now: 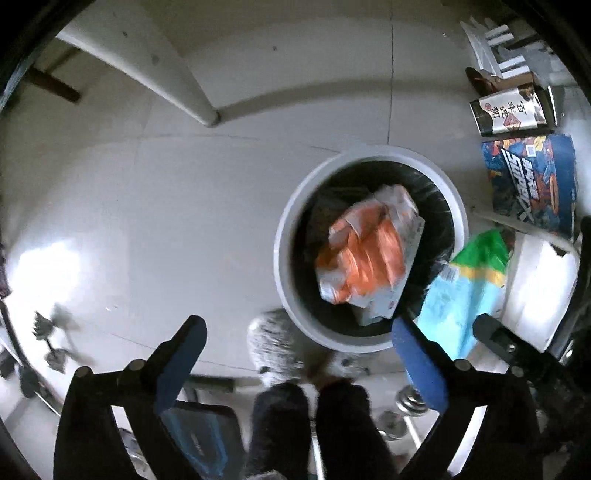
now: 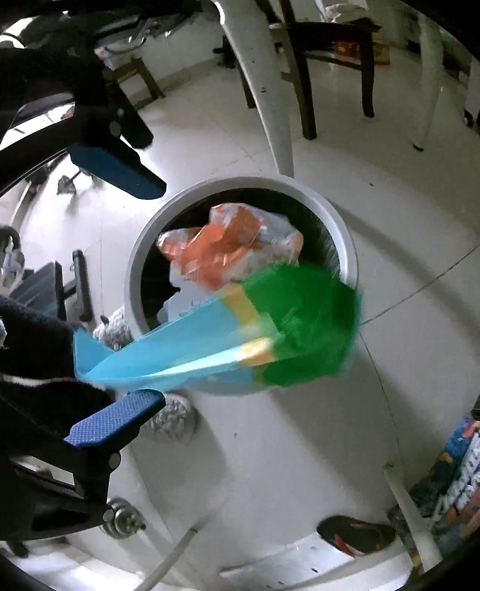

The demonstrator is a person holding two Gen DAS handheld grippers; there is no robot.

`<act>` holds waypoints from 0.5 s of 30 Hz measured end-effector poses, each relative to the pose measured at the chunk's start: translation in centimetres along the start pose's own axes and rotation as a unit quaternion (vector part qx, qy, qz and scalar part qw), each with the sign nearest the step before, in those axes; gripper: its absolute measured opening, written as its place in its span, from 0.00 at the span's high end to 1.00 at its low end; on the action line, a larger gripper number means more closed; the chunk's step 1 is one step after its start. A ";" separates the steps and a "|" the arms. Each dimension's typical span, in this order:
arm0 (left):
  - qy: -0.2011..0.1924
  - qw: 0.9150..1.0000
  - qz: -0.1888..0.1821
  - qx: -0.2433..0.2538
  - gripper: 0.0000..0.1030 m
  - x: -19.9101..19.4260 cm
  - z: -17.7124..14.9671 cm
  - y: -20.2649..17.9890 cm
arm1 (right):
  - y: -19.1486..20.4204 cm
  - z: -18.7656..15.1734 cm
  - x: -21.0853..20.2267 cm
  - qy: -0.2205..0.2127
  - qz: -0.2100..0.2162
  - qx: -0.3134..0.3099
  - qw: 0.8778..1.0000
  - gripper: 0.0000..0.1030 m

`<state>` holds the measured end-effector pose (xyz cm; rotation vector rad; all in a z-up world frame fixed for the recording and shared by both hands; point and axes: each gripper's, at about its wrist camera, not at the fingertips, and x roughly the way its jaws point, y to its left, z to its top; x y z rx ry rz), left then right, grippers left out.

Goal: Collect trash

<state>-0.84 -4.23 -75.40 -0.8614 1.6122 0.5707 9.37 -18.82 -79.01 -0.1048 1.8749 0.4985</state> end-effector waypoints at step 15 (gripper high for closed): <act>-0.090 0.995 0.045 0.024 0.01 -17.8 -8.6 -2.3 | 4.1 -8.6 -17.2 -0.082 -0.084 -0.100 0.988 0.00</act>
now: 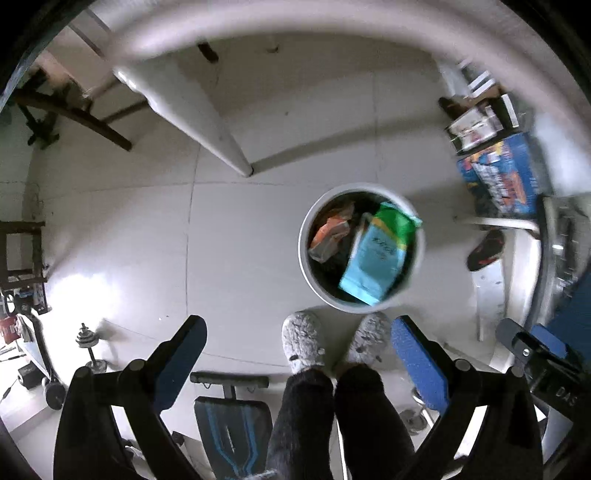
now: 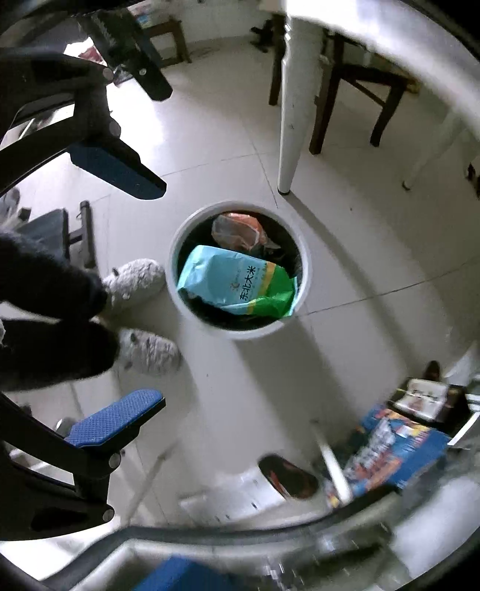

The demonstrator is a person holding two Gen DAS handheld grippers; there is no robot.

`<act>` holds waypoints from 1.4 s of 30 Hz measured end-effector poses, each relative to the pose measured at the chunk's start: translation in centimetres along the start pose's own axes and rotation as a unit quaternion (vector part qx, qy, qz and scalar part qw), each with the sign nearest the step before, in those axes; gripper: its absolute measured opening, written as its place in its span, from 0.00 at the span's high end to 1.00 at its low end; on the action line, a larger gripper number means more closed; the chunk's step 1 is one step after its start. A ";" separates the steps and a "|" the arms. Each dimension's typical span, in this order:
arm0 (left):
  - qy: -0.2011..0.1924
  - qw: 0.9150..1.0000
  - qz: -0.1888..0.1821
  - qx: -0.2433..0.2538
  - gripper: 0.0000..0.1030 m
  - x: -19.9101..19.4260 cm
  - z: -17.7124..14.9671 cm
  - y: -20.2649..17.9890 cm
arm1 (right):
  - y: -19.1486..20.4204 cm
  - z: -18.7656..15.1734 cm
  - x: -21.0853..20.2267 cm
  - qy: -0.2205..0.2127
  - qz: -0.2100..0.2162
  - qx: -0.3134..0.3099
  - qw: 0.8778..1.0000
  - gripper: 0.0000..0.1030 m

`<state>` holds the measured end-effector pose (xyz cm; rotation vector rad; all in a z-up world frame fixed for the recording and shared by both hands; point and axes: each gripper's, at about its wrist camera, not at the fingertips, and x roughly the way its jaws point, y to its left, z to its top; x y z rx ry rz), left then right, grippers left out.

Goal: Collect trash

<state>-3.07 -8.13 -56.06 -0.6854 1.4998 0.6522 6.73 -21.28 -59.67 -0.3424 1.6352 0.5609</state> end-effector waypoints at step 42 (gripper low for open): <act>-0.139 0.969 -0.200 0.040 0.00 -39.2 -11.4 -0.7 | 2.1 -14.2 -50.2 -0.075 0.167 -0.111 0.977 0.00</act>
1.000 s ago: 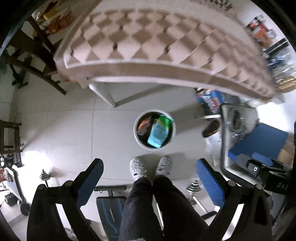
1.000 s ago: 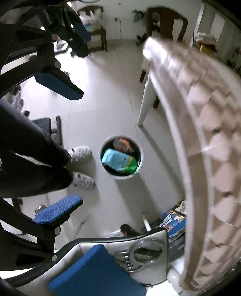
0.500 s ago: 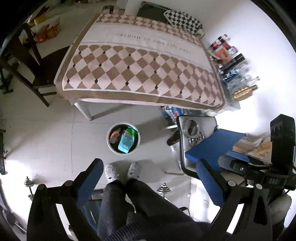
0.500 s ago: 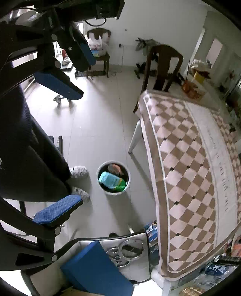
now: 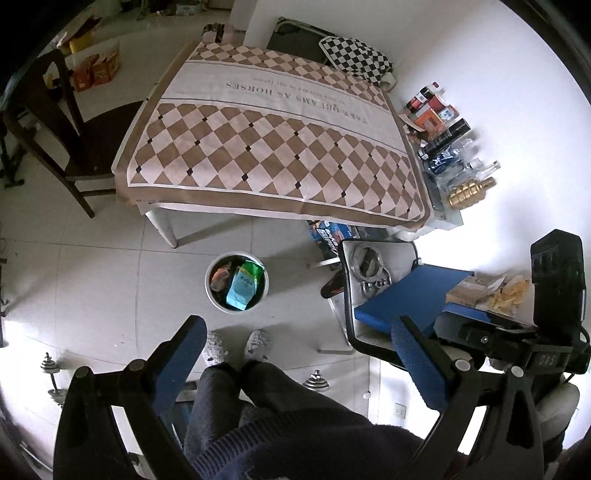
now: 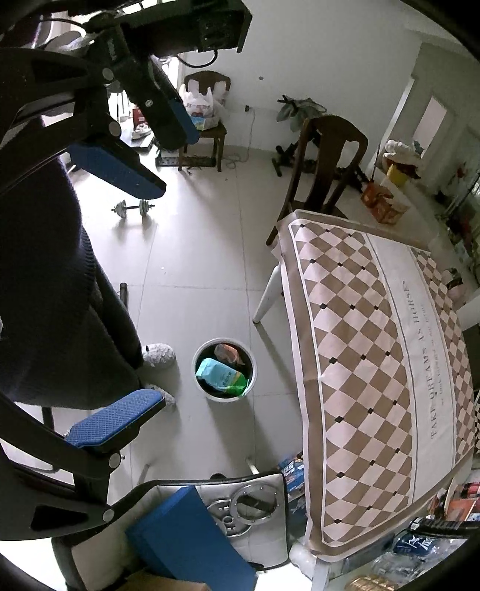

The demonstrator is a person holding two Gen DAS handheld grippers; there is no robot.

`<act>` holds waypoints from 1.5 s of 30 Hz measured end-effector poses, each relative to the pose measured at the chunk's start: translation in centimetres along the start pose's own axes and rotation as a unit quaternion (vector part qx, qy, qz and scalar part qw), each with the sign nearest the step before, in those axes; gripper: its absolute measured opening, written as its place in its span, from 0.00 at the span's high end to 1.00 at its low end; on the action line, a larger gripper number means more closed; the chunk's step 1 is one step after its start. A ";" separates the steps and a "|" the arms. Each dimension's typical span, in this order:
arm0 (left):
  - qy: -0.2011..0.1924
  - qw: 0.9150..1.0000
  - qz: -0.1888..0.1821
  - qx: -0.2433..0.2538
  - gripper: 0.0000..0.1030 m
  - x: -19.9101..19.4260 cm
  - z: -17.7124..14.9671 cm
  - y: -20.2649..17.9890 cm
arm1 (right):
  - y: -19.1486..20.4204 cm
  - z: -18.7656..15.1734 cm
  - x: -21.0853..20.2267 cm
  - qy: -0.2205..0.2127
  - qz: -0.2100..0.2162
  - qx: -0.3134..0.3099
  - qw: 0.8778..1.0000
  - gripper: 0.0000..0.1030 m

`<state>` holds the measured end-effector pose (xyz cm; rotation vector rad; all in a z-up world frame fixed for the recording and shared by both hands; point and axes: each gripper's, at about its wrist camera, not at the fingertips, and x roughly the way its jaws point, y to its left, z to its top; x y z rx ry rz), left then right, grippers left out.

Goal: Collect trash

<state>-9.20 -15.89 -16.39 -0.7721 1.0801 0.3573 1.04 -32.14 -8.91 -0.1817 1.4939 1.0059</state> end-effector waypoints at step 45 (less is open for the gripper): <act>0.002 0.999 -0.039 0.015 0.00 -1.2 0.1 -1.1 | 0.1 -0.1 -0.7 0.004 0.009 -0.005 1.000 0.00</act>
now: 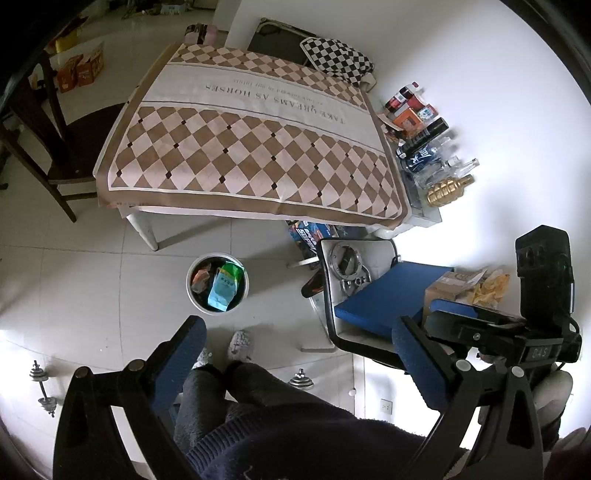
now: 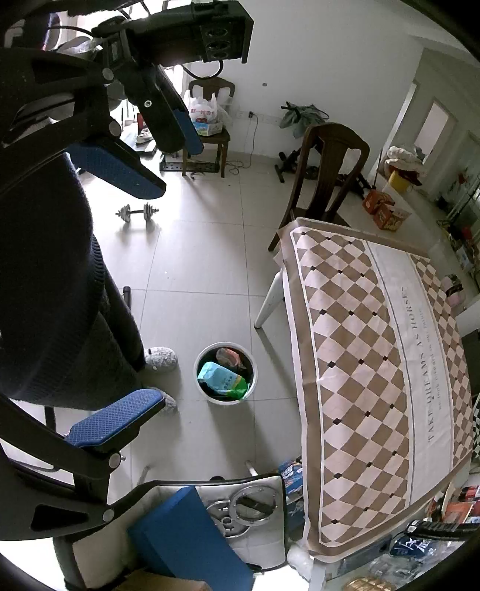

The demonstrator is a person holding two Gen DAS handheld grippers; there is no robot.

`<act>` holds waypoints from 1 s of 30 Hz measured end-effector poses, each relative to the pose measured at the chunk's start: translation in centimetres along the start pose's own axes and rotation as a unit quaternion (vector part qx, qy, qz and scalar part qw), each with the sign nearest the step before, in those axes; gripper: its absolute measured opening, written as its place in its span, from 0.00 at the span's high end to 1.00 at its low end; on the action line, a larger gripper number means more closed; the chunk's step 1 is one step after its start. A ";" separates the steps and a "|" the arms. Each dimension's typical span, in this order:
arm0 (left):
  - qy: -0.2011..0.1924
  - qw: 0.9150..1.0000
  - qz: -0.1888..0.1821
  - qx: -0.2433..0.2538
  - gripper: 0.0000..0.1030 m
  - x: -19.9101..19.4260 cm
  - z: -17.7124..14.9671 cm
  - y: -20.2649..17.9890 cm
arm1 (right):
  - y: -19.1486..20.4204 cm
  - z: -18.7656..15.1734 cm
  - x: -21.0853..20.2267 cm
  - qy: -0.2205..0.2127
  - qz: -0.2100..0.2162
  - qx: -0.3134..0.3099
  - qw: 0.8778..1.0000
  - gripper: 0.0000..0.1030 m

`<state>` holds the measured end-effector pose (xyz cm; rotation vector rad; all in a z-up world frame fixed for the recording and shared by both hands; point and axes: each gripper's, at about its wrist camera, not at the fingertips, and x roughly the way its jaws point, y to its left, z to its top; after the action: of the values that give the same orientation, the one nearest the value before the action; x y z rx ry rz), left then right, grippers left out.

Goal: Collect trash

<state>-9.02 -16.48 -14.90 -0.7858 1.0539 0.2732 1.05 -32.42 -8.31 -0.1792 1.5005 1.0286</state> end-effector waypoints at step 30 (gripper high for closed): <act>0.000 1.000 0.002 0.002 0.00 -0.3 0.0 0.4 | -0.1 0.0 -0.1 0.001 0.001 0.002 1.000 0.00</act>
<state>-9.38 -16.18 -14.80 -0.7799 1.0555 0.2739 1.15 -32.48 -8.26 -0.1759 1.5058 1.0268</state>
